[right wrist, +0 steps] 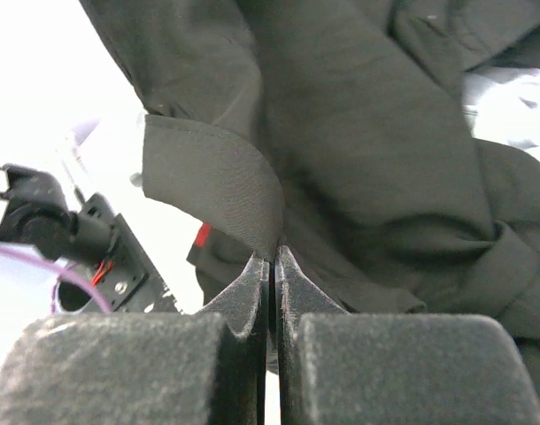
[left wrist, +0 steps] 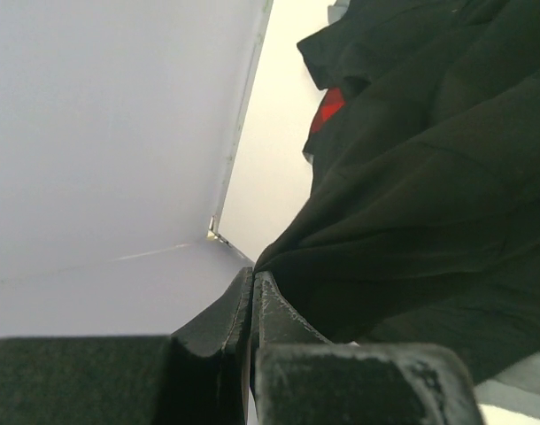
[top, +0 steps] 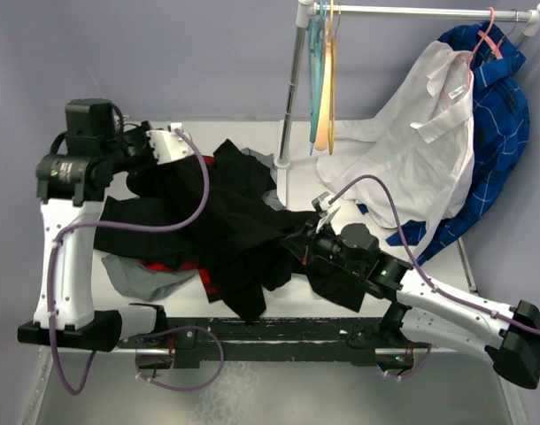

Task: Place the shirt on the hanger

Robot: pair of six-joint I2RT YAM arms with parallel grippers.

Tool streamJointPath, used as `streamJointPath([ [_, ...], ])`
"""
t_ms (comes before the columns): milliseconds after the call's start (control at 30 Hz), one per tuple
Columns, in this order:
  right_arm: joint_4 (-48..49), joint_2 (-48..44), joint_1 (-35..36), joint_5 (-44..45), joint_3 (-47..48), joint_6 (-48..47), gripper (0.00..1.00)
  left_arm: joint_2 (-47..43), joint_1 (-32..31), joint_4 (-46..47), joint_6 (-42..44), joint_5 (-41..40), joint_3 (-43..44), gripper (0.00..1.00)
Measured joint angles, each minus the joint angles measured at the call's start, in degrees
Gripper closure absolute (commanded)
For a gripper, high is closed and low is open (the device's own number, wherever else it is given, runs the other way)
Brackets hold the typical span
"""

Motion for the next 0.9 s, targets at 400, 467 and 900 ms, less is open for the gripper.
streamJointPath([
  [400, 14.1, 17.62, -14.95, -1.07, -6.19, 9.35, 1.0, 19.26, -0.04, 31.08, -6.54, -2.47, -12.33, 1.0],
  [467, 17.49, 22.64, -14.86, -3.85, -6.16, 9.4, 1.0, 23.5, -0.24, 32.98, -8.35, -2.49, -10.64, 1.0],
  [900, 20.68, 14.43, -14.93, -8.28, -5.81, 6.32, 0.01, 38.23, -4.22, 34.99, -18.18, -10.38, -1.86, 0.01],
])
